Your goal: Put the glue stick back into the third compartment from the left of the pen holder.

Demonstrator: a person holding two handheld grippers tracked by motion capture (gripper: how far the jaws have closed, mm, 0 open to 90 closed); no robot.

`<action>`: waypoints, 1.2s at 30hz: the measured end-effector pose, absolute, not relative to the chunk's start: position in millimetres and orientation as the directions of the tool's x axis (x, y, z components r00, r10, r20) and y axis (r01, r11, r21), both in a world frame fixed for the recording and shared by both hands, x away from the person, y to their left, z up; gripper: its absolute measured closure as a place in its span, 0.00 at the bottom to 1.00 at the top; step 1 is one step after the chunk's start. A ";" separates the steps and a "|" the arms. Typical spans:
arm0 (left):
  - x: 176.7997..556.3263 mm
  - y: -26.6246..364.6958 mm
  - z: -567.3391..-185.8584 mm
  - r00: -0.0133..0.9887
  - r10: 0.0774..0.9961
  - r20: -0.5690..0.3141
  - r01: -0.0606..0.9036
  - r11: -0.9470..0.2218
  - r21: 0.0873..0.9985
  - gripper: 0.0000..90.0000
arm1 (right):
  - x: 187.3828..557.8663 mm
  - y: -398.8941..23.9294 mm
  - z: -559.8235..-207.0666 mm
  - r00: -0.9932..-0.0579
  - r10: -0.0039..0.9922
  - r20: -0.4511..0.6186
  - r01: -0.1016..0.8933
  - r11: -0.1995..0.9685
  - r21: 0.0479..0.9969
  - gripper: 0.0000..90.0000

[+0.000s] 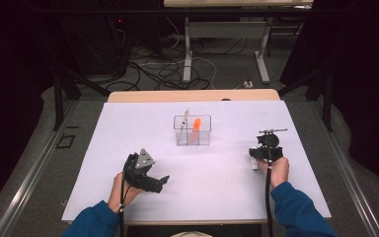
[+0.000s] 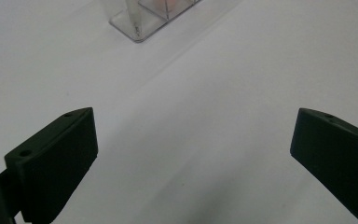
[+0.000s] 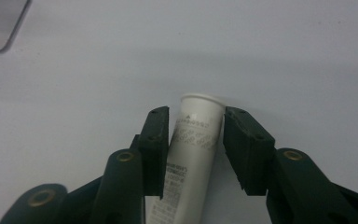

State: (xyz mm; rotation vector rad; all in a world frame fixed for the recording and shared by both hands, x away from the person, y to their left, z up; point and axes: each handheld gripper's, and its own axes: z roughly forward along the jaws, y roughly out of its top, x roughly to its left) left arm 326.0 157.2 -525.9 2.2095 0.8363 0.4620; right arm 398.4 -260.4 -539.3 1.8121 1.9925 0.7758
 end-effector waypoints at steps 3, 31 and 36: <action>326.1 157.6 -525.6 0.725 0.684 0.076 0.423 -0.530 0.735 0.01 | 400.9 -261.4 -544.4 -0.124 0.983 0.136 0.817 0.023 0.576 0.74; 325.8 159.7 -524.9 0.722 0.688 0.074 0.423 -0.523 0.740 0.01 | 379.5 -242.1 -506.5 -0.338 0.934 0.116 0.633 0.135 0.762 0.74; 325.3 160.0 -524.7 0.722 0.688 0.078 0.422 -0.526 0.738 0.00 | 377.4 -234.7 -502.0 -0.377 0.921 0.101 0.597 0.158 0.786 0.74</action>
